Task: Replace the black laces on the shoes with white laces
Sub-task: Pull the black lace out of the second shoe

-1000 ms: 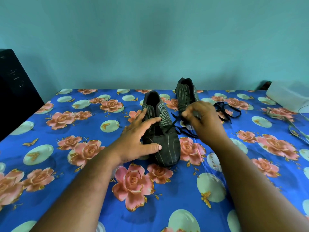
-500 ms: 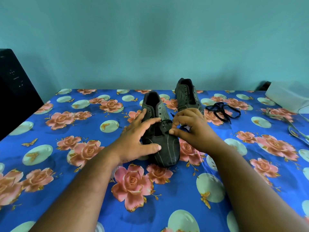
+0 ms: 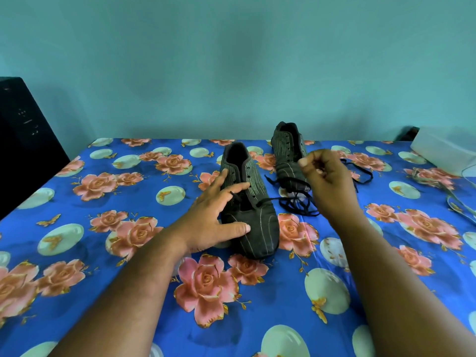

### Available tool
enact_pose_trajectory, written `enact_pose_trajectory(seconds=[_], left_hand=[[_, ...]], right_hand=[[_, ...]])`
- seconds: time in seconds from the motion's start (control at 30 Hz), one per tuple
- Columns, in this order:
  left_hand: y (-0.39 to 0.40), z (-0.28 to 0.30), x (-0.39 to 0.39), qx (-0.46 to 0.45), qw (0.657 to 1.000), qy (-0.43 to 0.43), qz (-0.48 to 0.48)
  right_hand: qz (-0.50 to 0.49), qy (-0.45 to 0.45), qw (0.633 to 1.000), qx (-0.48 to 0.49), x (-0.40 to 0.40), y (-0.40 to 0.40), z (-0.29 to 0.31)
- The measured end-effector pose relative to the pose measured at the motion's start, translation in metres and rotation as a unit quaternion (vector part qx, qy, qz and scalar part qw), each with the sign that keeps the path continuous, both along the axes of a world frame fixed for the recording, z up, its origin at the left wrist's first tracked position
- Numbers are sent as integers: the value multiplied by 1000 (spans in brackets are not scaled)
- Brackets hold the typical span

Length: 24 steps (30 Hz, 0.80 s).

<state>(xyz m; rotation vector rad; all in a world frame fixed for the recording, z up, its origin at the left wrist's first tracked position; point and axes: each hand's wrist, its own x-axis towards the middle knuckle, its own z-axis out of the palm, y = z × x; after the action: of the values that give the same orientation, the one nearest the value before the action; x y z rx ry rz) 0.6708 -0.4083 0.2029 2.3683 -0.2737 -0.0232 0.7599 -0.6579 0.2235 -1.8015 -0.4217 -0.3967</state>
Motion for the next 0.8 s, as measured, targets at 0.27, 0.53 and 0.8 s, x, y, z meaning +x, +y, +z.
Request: enact_pose_trajectory(seconds=[0.27,0.53,0.8], left_hand=[[1,-1,1,-15,1000,4,-3],[2,-5,2,-36,999,6,-7],[0,-7,2,-35,999,-6,1]], right_hand=[[165,-97,941,-280,2,13,-25],[13,-2,996,-91,0,6,-8],[31,-60,954,-293,4,10,-19]])
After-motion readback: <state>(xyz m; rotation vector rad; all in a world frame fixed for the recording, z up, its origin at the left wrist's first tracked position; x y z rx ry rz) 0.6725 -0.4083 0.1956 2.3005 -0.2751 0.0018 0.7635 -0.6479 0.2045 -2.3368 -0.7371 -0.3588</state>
